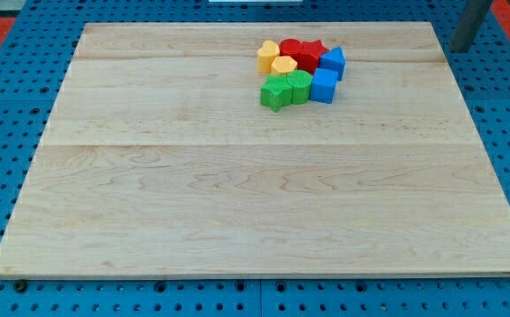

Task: Move the blue triangle to the right of the hexagon

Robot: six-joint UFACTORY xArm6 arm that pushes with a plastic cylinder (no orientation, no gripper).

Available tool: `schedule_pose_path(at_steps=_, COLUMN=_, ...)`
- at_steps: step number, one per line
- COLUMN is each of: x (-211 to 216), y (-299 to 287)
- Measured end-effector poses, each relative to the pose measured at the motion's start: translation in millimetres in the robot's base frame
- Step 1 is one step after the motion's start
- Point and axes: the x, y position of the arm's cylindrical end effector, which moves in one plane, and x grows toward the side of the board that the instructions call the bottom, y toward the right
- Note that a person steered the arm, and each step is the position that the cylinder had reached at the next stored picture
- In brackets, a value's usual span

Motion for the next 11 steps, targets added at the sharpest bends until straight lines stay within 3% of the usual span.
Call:
schedule_pose_path(at_steps=2, x=-7, y=5)
schedule_pose_path(at_steps=3, x=68, y=-14)
schedule_pose_path(at_steps=4, x=88, y=-70)
schedule_pose_path(at_steps=5, x=83, y=-91)
schedule_pose_path(at_steps=6, x=41, y=-93)
schedule_pose_path(at_steps=8, x=38, y=-243)
schedule_pose_path(at_steps=10, x=27, y=-217)
schedule_pose_path(at_steps=11, x=-6, y=-166)
